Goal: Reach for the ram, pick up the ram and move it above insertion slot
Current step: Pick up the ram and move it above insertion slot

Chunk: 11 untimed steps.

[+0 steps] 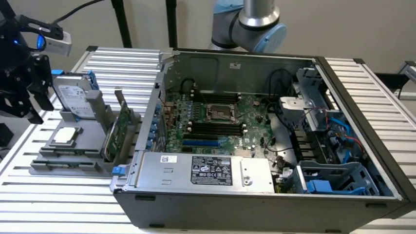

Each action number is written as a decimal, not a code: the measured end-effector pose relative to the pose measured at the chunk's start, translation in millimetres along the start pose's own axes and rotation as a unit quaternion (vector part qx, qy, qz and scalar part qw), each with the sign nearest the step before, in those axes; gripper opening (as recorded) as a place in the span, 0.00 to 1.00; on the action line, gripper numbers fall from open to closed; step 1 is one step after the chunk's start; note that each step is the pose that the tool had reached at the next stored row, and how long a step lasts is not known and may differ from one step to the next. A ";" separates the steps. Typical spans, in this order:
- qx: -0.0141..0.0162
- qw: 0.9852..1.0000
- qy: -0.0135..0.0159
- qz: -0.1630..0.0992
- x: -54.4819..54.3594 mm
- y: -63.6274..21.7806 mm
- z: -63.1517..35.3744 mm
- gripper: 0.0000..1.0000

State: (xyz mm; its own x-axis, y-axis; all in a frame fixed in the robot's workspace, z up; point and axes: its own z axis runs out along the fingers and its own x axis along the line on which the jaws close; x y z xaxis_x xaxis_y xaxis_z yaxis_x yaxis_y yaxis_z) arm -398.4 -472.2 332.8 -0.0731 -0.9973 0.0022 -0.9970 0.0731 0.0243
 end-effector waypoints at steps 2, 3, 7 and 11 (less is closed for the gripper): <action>0.000 1.000 0.000 0.000 0.0 -0.1 3.7 0.42; 0.000 1.000 0.000 0.000 0.1 -0.1 5.5 0.42; 0.000 1.000 0.000 0.000 0.6 -0.3 12.7 0.42; 0.000 1.000 0.000 0.000 1.9 -0.5 20.1 0.42</action>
State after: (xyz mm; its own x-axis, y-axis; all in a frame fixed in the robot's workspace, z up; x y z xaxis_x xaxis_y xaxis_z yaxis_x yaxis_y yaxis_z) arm -398.6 -474.1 312.7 -0.0732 -0.9973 0.0022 -0.9970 0.0732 0.0242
